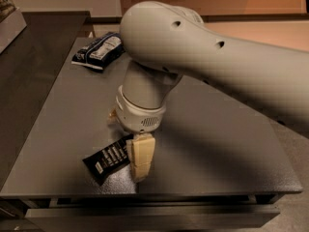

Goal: Pick rxbar chocolate

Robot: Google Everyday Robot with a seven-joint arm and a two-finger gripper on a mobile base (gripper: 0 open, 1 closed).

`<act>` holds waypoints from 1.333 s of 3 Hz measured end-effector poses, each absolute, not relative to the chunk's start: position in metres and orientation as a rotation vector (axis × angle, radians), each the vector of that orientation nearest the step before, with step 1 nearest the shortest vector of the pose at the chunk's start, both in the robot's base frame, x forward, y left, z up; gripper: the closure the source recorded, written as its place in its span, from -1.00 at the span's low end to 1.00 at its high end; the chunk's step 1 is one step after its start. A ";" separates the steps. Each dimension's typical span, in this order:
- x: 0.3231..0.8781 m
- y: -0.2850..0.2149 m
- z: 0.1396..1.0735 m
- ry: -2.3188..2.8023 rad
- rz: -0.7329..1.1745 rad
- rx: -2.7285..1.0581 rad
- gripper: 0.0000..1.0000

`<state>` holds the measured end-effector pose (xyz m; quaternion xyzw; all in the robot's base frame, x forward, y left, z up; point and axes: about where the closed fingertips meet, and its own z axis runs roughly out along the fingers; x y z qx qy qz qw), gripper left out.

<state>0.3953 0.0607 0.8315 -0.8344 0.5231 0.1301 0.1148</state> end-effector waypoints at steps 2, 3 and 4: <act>0.397 0.061 0.826 1.531 0.377 -2.462 0.28; 0.397 0.061 0.829 1.531 0.377 -2.461 0.74; 0.401 0.058 0.841 1.533 0.378 -2.423 1.00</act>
Offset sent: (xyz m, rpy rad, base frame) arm 0.0041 -0.0017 -0.0153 -0.0205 0.0109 0.0081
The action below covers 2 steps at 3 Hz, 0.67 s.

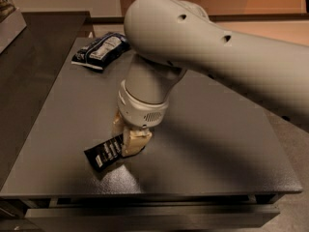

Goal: Pick rxbar chocolate

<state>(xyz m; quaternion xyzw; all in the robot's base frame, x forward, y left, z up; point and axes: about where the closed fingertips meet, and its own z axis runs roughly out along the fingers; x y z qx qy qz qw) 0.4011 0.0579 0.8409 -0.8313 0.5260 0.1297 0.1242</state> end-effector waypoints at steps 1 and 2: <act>0.410 0.051 0.863 1.547 0.373 -2.369 1.00; 0.424 0.045 0.892 1.567 0.339 -2.329 1.00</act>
Offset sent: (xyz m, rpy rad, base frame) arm 0.0438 -0.0228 0.0865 0.0537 -0.0690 -0.1080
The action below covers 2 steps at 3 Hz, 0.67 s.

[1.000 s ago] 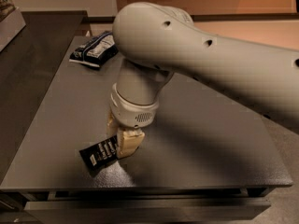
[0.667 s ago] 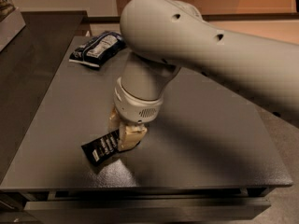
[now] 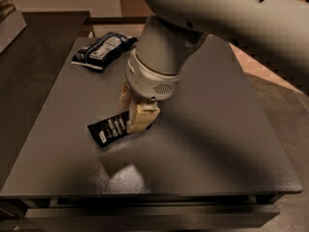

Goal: Pick rxbar chocolate

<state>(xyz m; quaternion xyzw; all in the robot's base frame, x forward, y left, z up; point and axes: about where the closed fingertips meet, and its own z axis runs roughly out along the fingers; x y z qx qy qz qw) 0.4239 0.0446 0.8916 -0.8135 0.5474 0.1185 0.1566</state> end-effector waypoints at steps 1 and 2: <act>0.439 0.038 0.923 1.579 0.317 -2.290 1.00; 0.462 0.022 0.977 1.586 0.294 -2.206 1.00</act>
Offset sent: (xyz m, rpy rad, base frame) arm 0.0477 -0.0266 0.0929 0.0577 -0.0361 -0.0889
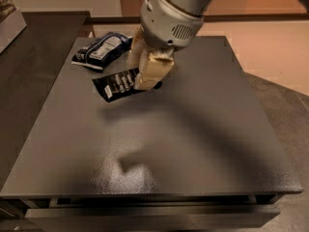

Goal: Pick rxbar chocolate

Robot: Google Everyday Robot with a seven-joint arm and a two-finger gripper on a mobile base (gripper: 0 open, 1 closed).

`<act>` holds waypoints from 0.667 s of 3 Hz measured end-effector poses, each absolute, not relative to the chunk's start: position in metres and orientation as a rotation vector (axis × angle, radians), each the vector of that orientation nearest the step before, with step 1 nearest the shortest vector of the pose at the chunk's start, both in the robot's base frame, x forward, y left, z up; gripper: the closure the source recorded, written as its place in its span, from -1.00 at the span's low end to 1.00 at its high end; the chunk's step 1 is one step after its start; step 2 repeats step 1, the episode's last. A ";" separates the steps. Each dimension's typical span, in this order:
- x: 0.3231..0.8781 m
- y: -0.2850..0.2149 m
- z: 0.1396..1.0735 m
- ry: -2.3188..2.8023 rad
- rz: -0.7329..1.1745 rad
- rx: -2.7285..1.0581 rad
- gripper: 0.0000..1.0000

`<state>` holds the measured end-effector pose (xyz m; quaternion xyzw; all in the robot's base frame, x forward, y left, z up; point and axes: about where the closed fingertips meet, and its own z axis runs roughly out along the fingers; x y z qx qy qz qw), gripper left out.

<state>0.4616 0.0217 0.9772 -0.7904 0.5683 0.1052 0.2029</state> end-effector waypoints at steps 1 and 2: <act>0.462 0.022 0.977 1.586 0.293 -2.206 1.00; 0.462 0.022 0.977 1.586 0.293 -2.206 1.00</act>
Offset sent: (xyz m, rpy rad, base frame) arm 0.0000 0.0000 0.0000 0.0000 0.0000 0.0000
